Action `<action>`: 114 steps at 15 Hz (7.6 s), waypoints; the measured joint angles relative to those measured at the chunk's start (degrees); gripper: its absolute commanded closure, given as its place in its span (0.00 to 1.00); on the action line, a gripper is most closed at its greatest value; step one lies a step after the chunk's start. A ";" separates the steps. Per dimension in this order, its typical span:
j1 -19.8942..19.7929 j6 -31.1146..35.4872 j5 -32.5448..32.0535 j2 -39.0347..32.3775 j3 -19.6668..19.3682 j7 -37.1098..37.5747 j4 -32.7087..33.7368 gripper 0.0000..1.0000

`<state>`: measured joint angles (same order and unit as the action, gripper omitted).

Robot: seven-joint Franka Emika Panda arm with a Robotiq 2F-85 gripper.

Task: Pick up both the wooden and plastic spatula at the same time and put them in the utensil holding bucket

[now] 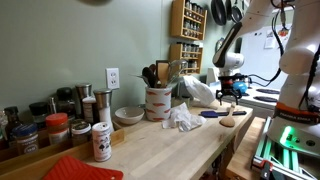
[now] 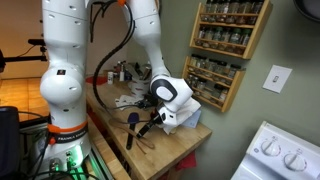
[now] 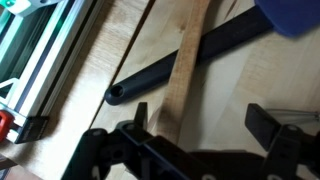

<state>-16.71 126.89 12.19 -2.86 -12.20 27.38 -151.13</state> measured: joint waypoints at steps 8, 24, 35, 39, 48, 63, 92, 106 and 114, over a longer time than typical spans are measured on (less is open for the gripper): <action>-0.04 0.00 2.30 -2.10 -2.22 -7.48 0.03 0.03; -0.88 -0.16 5.73 -3.53 -4.75 -10.55 1.24 0.93; -4.07 -11.07 16.22 -0.52 -9.14 -4.24 3.18 0.93; -4.25 -7.39 20.61 -0.52 -9.44 0.49 2.29 0.93; -3.46 3.13 20.37 -0.37 -8.86 13.19 -2.13 0.93; -1.36 3.14 12.29 5.49 -5.46 26.77 -5.73 0.00; 6.50 6.27 40.82 -1.66 2.89 -1.97 -6.28 0.00; 6.83 8.27 40.68 -2.89 2.85 4.31 -6.25 0.26; 8.30 11.49 44.03 -2.62 3.55 4.25 -5.62 0.32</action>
<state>-8.41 138.37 56.23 -5.48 -8.65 31.63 -156.76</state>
